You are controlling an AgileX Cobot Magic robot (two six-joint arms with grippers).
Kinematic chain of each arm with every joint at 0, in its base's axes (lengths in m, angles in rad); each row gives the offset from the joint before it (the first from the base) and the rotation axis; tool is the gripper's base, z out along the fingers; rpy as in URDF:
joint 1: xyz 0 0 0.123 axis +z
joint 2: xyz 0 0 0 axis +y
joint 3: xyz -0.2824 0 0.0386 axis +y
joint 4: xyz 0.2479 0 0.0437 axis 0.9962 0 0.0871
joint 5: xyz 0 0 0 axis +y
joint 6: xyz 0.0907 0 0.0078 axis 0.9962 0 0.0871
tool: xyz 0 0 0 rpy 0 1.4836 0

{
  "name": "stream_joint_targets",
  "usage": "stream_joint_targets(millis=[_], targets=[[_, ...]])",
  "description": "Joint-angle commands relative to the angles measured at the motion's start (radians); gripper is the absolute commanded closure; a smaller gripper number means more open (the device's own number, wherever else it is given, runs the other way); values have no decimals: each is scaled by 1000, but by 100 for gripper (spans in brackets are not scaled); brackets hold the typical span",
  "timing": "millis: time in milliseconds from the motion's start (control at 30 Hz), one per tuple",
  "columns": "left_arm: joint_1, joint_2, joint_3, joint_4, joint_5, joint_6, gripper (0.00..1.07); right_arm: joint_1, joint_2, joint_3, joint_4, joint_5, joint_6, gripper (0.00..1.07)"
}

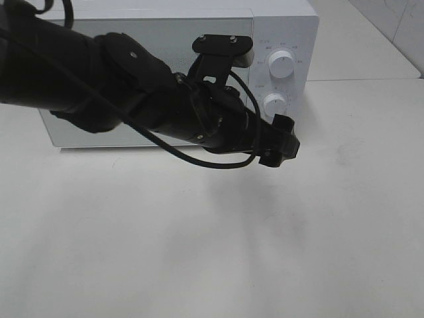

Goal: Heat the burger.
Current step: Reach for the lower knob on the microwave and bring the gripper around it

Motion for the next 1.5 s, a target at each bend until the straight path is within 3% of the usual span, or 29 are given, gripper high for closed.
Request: stream_joint_targets(millis=[33, 100, 167, 200, 233, 267, 300, 333, 367, 400, 467, 667, 900, 1067, 1167, 1233, 1267, 1300, 1500], targets=[[45, -31, -5, 29, 142, 0, 9, -6, -27, 5, -10, -7, 4, 31], [128, -69, -5, 100, 353, -62, 9, -6, -27, 5, -10, -7, 4, 31], [146, -78, -5, 126, 386, -88, 9, -6, -27, 5, -10, -7, 4, 31], [183, -104, -5, 209, 456, -166, 9, -6, -27, 5, -10, -7, 4, 31], [183, -104, -5, 209, 456, -166, 9, -6, -27, 5, -10, -7, 4, 31], [219, -133, -5, 313, 536, -257, 9, -6, -27, 5, -10, -7, 4, 31], [219, -133, -5, 313, 536, -257, 9, -6, -27, 5, -10, -7, 4, 31], [232, -144, -5, 357, 578, -300, 9, -6, -27, 5, -10, -7, 4, 31], [264, -174, -5, 456, 671, -383, 9, -6, -27, 5, -10, -7, 4, 31], [264, -174, -5, 456, 671, -383, 9, -6, -27, 5, -10, -7, 4, 31], [311, -213, -5, 562, 797, -471, 9, -6, -27, 5, -10, -7, 4, 31], [419, -272, -1, 684, 980, -492, 9, -6, -27, 5, -10, -7, 4, 31], [557, -339, -1, 701, 1153, -493, 9, -6, -27, 5, -10, -7, 4, 31], [666, -441, 35, 733, 1157, -516, 9, -6, -27, 5, -10, -7, 4, 31], [730, -507, 62, 769, 1156, -543, 9, -6, -27, 5, -10, -7, 4, 31], [799, -575, 98, 813, 1156, -604, 9, -6, -27, 5, -10, -7, 4, 31], [799, -575, 98, 813, 1156, -604, 9, -6, -27, 5, -10, -7, 4, 31], [847, -626, 120, 840, 1156, -651, 9, -6, -27, 5, -10, -7, 4, 31], [927, -781, 204, 914, 1151, -748, 9, -6, -27, 5, -10, -7, 4, 31]])
